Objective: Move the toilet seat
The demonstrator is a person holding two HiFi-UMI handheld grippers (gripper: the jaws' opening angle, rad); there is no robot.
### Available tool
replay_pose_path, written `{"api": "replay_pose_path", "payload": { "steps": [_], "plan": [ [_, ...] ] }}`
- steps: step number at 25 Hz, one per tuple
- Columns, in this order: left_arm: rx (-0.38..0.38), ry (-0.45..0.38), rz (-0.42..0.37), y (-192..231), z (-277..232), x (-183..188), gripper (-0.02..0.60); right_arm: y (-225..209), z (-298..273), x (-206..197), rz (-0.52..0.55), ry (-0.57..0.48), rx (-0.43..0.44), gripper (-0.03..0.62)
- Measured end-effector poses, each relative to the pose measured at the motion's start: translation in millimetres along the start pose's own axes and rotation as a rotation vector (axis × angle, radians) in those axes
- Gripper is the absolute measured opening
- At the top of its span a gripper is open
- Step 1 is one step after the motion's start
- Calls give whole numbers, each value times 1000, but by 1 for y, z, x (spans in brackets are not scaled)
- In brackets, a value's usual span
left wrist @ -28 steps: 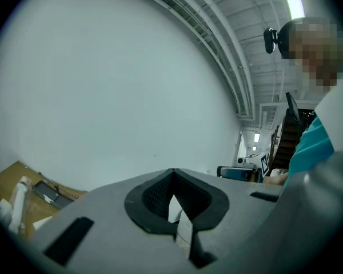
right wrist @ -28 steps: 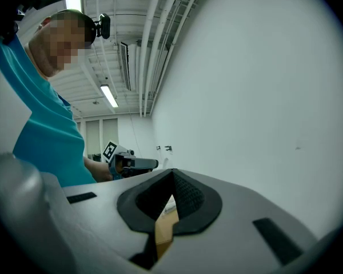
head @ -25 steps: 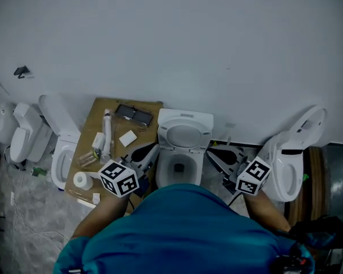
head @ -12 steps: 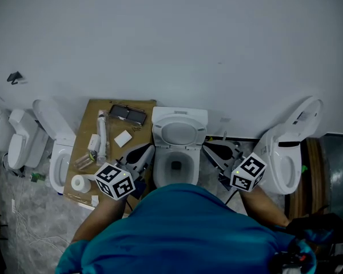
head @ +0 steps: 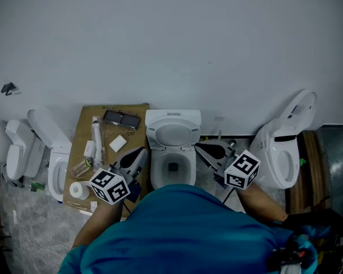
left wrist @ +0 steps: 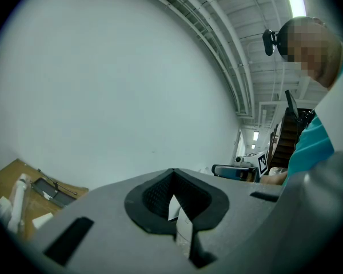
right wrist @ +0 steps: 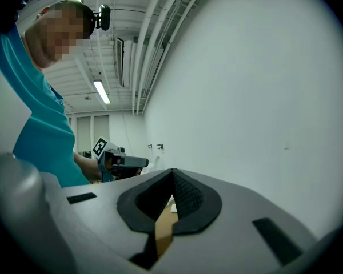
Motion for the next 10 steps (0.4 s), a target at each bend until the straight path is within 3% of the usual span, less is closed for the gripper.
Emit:
{"api": "replay_pose_path", "payload": {
  "steps": [10],
  "plan": [
    [13,-3,-5,-1,3,0,-9,-2,-2,0,4,11,11,-2]
  ]
}}
Point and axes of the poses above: the fingertips, and each gripper's own axes: z backward along the fingers, y to its left, x out of its top, the point moved 9 cm from there along z, backward along the fingers, and after that the axes turned 11 degrees about -z, right-handed, at the moved point
